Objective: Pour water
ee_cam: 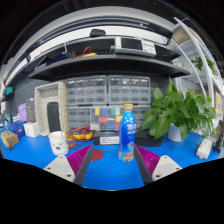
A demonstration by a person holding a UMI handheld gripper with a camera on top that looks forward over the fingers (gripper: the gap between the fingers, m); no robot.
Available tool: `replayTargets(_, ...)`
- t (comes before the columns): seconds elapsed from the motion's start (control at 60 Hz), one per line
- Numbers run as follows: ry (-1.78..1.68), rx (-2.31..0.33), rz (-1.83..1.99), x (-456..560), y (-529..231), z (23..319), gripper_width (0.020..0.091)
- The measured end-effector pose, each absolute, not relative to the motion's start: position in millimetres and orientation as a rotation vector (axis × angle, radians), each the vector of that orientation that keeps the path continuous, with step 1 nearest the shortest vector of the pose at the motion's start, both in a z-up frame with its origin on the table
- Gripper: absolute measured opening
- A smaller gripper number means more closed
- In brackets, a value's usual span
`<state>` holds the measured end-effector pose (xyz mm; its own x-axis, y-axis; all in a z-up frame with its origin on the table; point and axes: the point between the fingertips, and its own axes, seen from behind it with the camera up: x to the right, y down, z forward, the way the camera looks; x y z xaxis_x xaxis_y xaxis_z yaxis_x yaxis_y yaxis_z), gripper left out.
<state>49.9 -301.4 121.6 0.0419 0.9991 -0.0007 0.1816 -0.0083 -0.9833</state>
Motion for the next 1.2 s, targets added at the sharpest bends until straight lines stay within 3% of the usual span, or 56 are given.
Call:
replayTargets(0.05,-1.292,-1.35,1.085,33,-249,107,0.0836)
replayTargets(0.167,-1.265,-1.32,1.057,-4,-216,108,0.0839)
replayTargets(0.4,-1.3,-1.326,1.039,-72,-201,93,0.0835)
replayTargets(0.533,-1.299,-1.337,1.057,-98,-201,92,0.0779)
replayTargets(0.6,-1.312,-1.315,1.069,-106,-205,92,0.0519)
replayTargets(0.633,-1.316,-1.305,1.071,-108,-207,92,0.0517)
replayTargets(0.667,-1.326,-1.289,1.055,-108,-207,92,0.0472)
replayTargets(0.683,-1.331,-1.278,1.051,-110,-207,92,0.0491)
replayTargets(0.7,-1.338,-1.274,1.044,-109,-208,91,0.0419)
replayTargets(0.717,-1.339,-1.268,1.036,-109,-209,92,0.0448)
replayTargets(0.733,-1.342,-1.264,1.026,-108,-210,92,0.0383)
replayTargets(0.783,-1.348,-1.239,0.998,-107,-213,93,0.0347)
replayTargets(1.0,-1.432,-1.071,0.778,-108,-235,95,0.0346)
replayTargets(1.2,-1.528,-0.637,0.446,-118,-281,134,0.0346)
